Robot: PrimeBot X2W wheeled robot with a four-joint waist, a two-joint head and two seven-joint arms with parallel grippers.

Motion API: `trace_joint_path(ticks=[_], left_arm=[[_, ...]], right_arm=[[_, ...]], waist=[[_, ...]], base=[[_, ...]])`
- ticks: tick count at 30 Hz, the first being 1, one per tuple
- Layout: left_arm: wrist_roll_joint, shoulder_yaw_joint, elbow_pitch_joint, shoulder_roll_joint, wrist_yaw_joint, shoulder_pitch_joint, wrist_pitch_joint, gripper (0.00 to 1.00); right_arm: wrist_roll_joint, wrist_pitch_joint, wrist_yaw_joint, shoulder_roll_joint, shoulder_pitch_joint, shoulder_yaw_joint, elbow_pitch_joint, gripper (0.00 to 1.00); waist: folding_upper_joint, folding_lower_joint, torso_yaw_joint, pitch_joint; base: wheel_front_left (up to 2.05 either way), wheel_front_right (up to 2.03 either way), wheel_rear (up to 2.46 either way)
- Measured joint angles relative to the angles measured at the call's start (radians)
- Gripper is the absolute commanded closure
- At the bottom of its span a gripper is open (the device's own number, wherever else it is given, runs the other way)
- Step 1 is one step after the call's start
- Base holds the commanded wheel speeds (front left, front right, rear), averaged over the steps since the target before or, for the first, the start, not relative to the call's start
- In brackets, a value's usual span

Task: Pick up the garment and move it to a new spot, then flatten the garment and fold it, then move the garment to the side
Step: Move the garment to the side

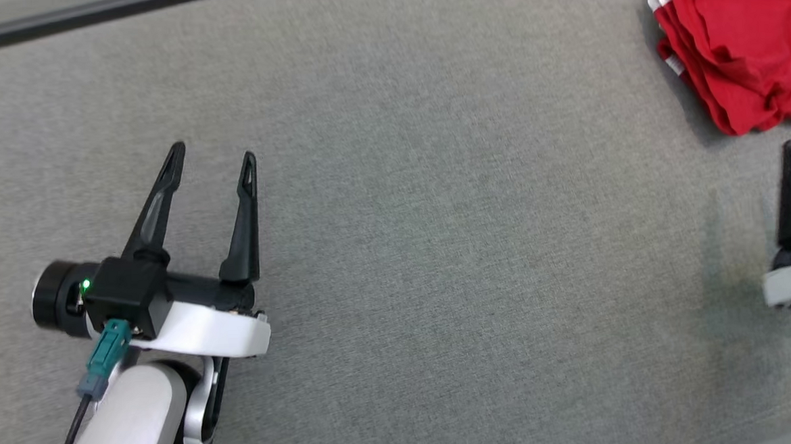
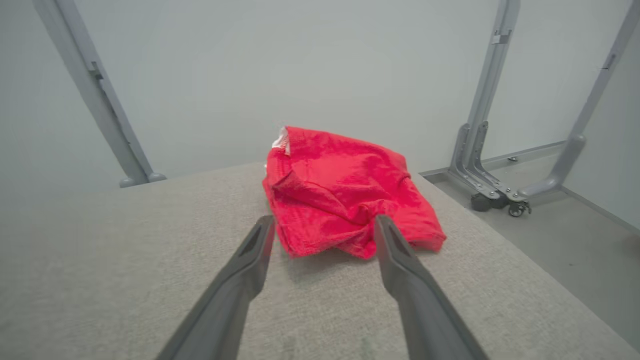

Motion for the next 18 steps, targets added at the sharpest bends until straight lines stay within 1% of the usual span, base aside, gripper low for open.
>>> trace_joint_path(ticks=[4,10,14,18], left_arm=[[-0.024,0.012,0.013,-0.009,0.017,0.048,-0.013,0.00],[-0.053,0.022,0.043,-0.031,0.031,0.101,-0.032,0.00],[-0.073,0.036,0.066,-0.034,0.039,0.143,-0.044,0.00],[-0.085,0.039,0.085,-0.033,0.038,0.185,-0.050,0.00]], right_arm=[[-0.072,0.026,-0.001,0.069,0.076,-0.007,-0.128,0.00],[-0.159,0.117,-0.001,0.154,0.168,-0.014,-0.296,0.00],[-0.198,0.169,-0.001,0.191,0.221,-0.018,-0.376,0.00],[-0.221,0.209,-0.001,0.217,0.275,-0.034,-0.427,0.00]], waist=[[0.0000,-0.0001,0.036,-0.046],[0.0000,0.0000,0.118,-0.096],[0.0000,0.0000,0.172,-0.134],[0.0000,0.0000,0.214,-0.182]], base=[[0.00,0.00,0.00],[0.00,0.00,0.00],[0.00,0.00,0.00],[0.00,0.00,0.00]])
